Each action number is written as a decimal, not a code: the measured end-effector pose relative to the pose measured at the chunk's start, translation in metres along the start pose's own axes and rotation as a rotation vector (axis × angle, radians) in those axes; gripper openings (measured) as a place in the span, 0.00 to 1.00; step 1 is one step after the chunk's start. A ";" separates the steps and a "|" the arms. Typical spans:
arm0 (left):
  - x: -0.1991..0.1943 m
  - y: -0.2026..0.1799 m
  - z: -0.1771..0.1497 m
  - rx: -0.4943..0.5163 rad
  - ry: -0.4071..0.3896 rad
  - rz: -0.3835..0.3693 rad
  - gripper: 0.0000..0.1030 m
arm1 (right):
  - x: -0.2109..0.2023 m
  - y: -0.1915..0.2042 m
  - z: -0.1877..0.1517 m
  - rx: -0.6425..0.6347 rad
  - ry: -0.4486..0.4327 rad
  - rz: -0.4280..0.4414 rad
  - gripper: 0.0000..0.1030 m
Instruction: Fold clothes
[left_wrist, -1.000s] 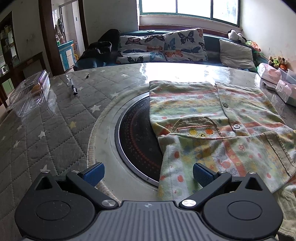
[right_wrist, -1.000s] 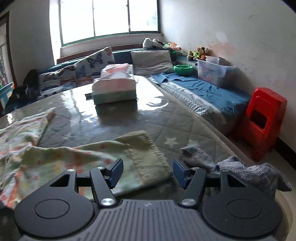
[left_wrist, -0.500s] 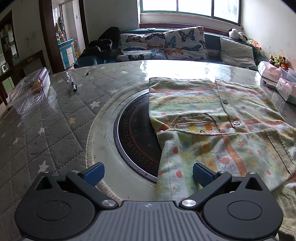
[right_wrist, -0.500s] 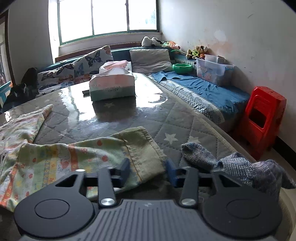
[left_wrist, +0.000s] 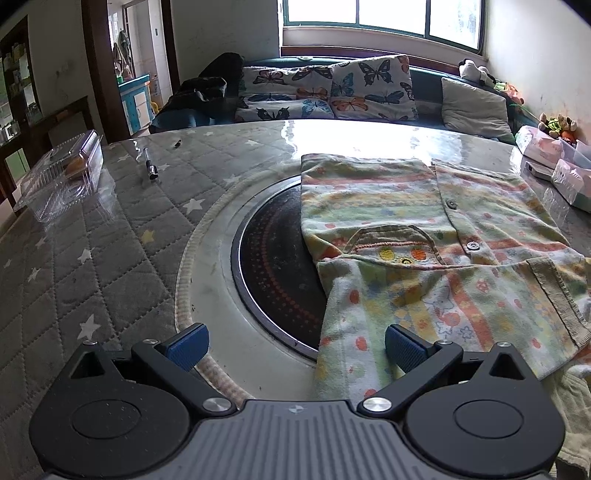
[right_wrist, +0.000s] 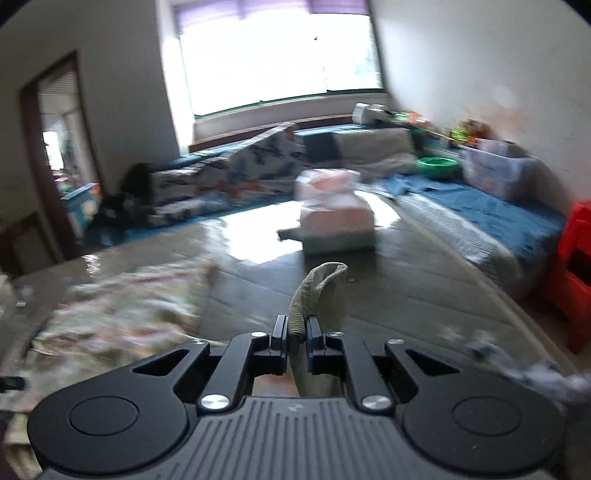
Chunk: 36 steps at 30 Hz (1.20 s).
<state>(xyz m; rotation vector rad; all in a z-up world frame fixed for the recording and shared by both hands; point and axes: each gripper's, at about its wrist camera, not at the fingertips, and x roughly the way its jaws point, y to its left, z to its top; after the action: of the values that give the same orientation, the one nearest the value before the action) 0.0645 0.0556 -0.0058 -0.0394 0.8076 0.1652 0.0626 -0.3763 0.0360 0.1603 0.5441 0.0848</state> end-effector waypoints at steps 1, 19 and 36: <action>0.000 0.000 0.000 -0.001 0.000 -0.003 1.00 | 0.001 0.011 0.005 -0.010 -0.001 0.037 0.08; -0.008 0.022 -0.005 -0.054 -0.027 -0.026 1.00 | 0.033 0.196 0.022 -0.337 0.049 0.442 0.08; -0.010 0.032 -0.001 -0.099 -0.048 -0.029 1.00 | 0.052 0.244 -0.024 -0.444 0.185 0.557 0.26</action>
<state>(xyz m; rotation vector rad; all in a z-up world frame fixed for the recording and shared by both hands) 0.0514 0.0862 0.0012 -0.1400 0.7498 0.1785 0.0850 -0.1263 0.0319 -0.1363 0.6391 0.7630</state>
